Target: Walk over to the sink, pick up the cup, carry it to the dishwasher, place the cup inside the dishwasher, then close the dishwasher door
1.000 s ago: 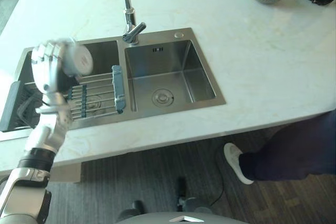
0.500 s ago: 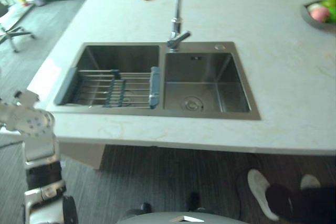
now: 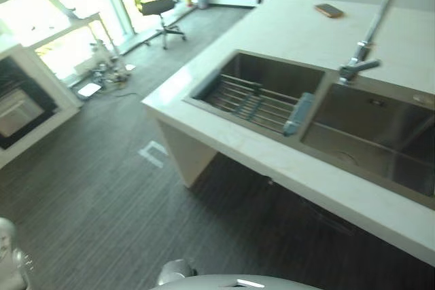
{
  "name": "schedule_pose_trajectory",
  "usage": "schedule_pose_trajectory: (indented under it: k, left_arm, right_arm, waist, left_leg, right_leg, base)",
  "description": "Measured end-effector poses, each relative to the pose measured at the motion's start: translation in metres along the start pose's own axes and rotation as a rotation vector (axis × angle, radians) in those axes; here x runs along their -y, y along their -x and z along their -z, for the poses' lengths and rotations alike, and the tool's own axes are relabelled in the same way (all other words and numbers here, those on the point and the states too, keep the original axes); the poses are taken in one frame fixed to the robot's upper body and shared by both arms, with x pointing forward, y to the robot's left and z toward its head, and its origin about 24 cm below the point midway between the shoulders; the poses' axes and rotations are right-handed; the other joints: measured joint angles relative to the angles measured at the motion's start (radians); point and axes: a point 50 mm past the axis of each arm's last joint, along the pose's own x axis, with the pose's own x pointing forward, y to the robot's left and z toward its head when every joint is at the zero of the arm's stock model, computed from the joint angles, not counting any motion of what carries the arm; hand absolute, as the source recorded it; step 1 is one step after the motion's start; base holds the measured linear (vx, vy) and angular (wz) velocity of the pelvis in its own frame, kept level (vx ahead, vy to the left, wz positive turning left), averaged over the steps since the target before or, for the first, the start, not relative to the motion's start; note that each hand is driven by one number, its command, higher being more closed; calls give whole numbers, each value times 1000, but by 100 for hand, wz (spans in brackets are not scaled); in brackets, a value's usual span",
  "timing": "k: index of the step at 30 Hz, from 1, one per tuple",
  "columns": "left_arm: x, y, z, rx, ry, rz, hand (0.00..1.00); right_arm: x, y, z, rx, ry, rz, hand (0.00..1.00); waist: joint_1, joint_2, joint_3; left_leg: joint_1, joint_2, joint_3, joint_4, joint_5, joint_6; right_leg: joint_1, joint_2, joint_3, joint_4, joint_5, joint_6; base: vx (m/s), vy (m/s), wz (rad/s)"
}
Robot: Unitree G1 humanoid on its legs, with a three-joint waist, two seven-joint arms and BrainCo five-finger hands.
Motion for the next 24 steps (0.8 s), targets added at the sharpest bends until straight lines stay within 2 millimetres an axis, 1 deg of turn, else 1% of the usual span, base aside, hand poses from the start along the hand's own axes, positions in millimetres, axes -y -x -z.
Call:
schedule_pose_trajectory:
  k: [1, 2, 3, 4, 5, 6, 7, 8, 9, 10, 11, 12, 13, 14, 15, 16, 17, 18, 19, 20, 21, 22, 23, 24]
  left_arm:
    - [4, 0, 8, -41, 37, -7, 100]
    - [8, -1, 16, -67, 68, -15, 100]
    - [7, -1, 21, -87, 68, -22, 100]
    - [5, 5, 32, -145, 54, -11, 100]
    - [9, 9, 36, -168, 57, 6, 100]
    - [13, 12, 38, -185, 61, 34, 100]
    - [21, 18, 39, -206, 72, 92, 100]
    - [22, 18, 39, -210, 70, 119, 100]
    - [21, 20, 40, -218, 60, 154, 100]
    - [21, 21, 40, -224, 55, 166, 100]
    - [20, 26, 45, -267, 34, 214, 100]
    - [21, 39, 50, -333, 20, 290, 100]
    - [22, 47, 52, -362, 20, 336, 100]
    - [26, 57, 54, -395, 34, 384, 100]
    - [44, 87, 54, -479, 104, 518, 100]
    - [49, 97, 54, -503, 127, 561, 100]
    - [56, 111, 53, -536, 160, 609, 100]
    - [65, 122, 54, -565, 191, 649, 100]
    - [68, 126, 54, -578, 201, 663, 100]
    - [72, 135, 54, -604, 215, 685, 100]
    - [73, 143, 55, -634, 221, 700, 100]
    - [78, 159, 52, -680, 249, 737, 100]
    - [79, 170, 47, -711, 271, 756, 100]
    - [80, 173, 45, -720, 281, 760, 100]
  right_arm:
    - [-1, -1, 0, -1, -47, 1, 0]
    - [0, -2, 9, -21, -136, 17, 0]
    - [1, -2, 9, -17, -156, 22, 0]
    - [3, -2, -3, 33, -137, 21, 0]
    - [2, -2, -8, 54, -131, 15, 0]
    - [0, -3, -10, 64, -123, 3, 0]
    - [0, -3, -7, 63, -122, 4, 0]
    - [-2, -3, -3, 69, -127, 2, 0]
    - [-3, -4, 3, 69, -129, 10, 0]
    - [-4, -4, 3, 70, -128, 8, 0]
    - [-7, -4, 4, 78, -120, 5, 0]
    - [-7, -4, 4, 82, -148, 12, 0]
    - [-7, -4, 3, 86, -167, 15, 0]
    - [-6, -4, 2, 94, -183, 15, 0]
    - [-4, -2, 2, 103, -169, 7, 0]
    - [-2, -1, 3, 104, -169, 12, 0]
    - [-13, -2, 7, 103, -164, -22, 0]
    - [-28, -4, 14, 92, -152, -64, 0]
    - [-35, -4, 18, 84, -141, -88, 0]
    - [-52, -5, 20, 86, -110, -144, 0]
    - [-56, -5, 20, 90, -91, -161, 0]
    - [-64, -5, 16, 102, -50, -191, 0]
    - [-62, -5, 12, 108, -1, -189, 0]
    - [-62, -5, 9, 116, 25, -192, 0]
  waist:
    - [-12, -40, -6]
    - [-30, -77, 0]
    - [-25, -80, -1]
    - [-29, -34, -10]
    - [-35, -35, -3]
    - [-37, -50, -3]
    - [-37, -58, -3]
    - [-40, -71, -8]
    - [-38, -90, -6]
    - [-34, -93, -7]
    - [-31, -104, -5]
    - [-40, -105, -3]
    - [-44, -106, -3]
    - [-49, -107, -2]
    - [-62, -68, 16]
    - [-69, -55, 25]
    - [-81, -60, 36]
    - [-91, -91, 53]
    - [-92, -112, 63]
    - [-98, -152, 82]
    - [-115, -158, 86]
    - [-123, -170, 79]
    - [-99, -160, 77]
    - [-96, -149, 71]
  left_leg:
    - [-2, -73, -47, -156, 80, -21]
    - [32, -81, -32, -159, 23, 25]
    - [61, -20, 52, -77, -68, 2]
    - [134, 70, 162, -97, -84, -50]
    - [125, 53, 186, -106, -82, -75]
    - [114, 35, 191, -112, -65, -99]
    - [106, -4, 182, -151, -56, -115]
    - [119, -38, 178, -216, -45, -153]
    - [155, -91, 178, -307, -19, -179]
    - [161, -97, 175, -318, -11, -179]
    - [174, -117, 155, -338, -3, -172]
    - [164, -126, 118, -333, -6, -168]
    - [158, -126, 91, -334, -9, -164]
    - [153, -126, 59, -334, -15, -163]
    - [135, -122, -47, -339, -5, -147]
    - [134, -111, -89, -346, 2, -143]
    - [120, -111, -166, -374, 32, -142]
    - [114, -127, -228, -411, 64, -137]
    - [115, -137, -245, -430, 77, -138]
    - [123, -159, -255, -464, 101, -137]
    - [131, -166, -256, -484, 111, -135]
    - [139, -168, -230, -505, 140, -143]
    - [134, -151, -194, -499, 173, -150]
    - [127, -149, -195, -505, 178, -151]
  right_leg:
    - [-35, -12, 51, -4, -34, -20]
    - [-50, -71, 9, -2, 1, -39]
    - [-35, -86, -30, 7, 35, -4]
    - [-16, -79, -52, 22, 33, 6]
    - [-18, -84, -53, 22, 37, 10]
    - [-13, -96, -51, 12, 45, 15]
    - [-1, -107, -51, -10, 50, 11]
    - [0, -120, -51, -22, 73, -1]
    - [13, -138, -50, -29, 108, -18]
    - [15, -143, -50, -28, 112, -21]
    - [24, -159, -49, -15, 124, -26]
    - [38, -175, -32, 23, 128, -33]
    - [37, -182, -3, 56, 133, -40]
    - [35, -191, 44, 98, 139, -51]
    - [-2, -197, 220, 225, 145, -122]
    - [-23, -169, 330, 250, 54, -94]
    - [-26, -72, 517, 221, -117, -32]
    - [-23, 3, 651, 185, -193, -27]
    - [-23, 30, 691, 169, -217, -26]
    - [-24, 70, 728, 133, -240, -28]
    - [-14, 74, 749, 141, -232, 4]
    - [-1, 69, 728, 163, -247, 32]
    - [-3, 73, 718, 177, -263, 53]
    - [-2, 87, 718, 179, -272, 59]
  base:
    - [-147, 228, 226]
    - [-165, 223, 236]
    - [-128, 257, 220]
    - [-110, 247, 151]
    - [-115, 278, 140]
    - [-151, 272, 124]
    - [-184, 326, 120]
    - [-161, 371, 116]
    - [-114, 312, 58]
    - [-78, 220, 36]
    - [-68, 126, 35]
    - [-84, 108, 51]
    - [-61, 64, 68]
    - [-70, 91, 133]
    - [-37, 70, 149]
    - [-68, 29, 196]
    - [-81, -89, 185]
    - [-93, -143, 182]
    - [-90, -192, 166]
    - [-57, -178, 131]
    - [-29, -209, 169]
    - [-8, -137, 127]
    - [-8, -117, 89]
    - [-42, -98, 59]
